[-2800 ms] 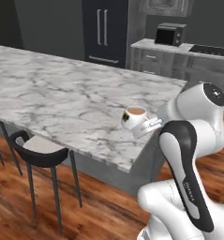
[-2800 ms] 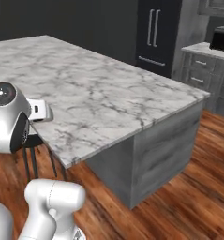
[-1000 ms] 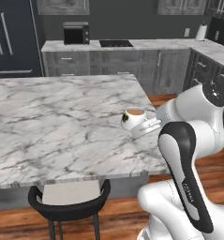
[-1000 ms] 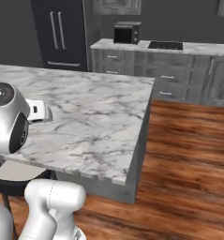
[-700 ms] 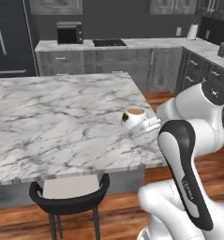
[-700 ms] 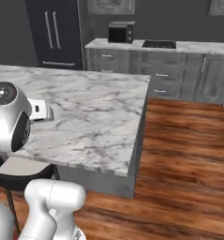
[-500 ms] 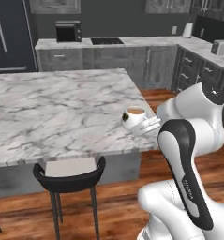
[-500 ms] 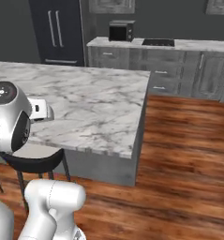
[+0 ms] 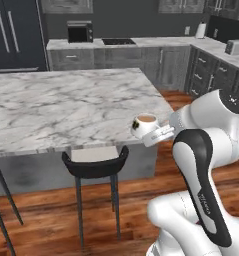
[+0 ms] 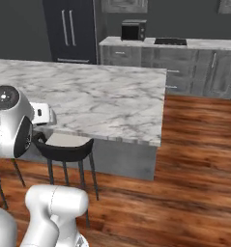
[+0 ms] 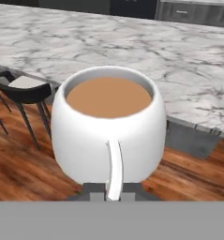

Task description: Pick the cup of tea, navigate to the dining table, and place it on the saucer.

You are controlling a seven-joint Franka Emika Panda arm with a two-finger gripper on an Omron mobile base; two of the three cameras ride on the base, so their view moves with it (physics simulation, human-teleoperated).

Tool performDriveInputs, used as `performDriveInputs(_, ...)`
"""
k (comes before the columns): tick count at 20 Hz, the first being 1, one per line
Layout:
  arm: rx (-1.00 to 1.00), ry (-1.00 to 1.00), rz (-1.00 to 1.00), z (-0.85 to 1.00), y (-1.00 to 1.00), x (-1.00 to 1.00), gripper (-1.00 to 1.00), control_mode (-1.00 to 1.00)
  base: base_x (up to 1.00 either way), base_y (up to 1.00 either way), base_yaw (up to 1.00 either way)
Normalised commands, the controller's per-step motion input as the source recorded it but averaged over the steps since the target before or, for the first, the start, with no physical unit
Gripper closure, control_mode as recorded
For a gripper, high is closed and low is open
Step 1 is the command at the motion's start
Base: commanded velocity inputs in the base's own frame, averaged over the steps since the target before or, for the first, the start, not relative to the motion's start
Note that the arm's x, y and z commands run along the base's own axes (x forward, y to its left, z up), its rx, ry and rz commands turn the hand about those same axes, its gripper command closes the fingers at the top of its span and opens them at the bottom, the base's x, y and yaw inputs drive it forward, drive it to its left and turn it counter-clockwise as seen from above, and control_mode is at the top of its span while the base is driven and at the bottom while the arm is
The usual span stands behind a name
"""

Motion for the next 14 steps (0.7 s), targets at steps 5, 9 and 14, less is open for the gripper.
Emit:
performDriveInputs(5, 0.00, 0.00, 0.00, 0.00, 0.00, 0.00, 1.00, 1.00, 0.00, 1.00, 0.00)
performDriveInputs(9, 0.00, 0.00, 0.00, 0.00, 0.00, 0.00, 1.00, 1.00, 0.05, 1.00, 0.00)
performDriveInputs(14, 0.00, 0.00, 0.00, 0.00, 0.00, 0.00, 1.00, 1.00, 0.23, 1.00, -0.03)
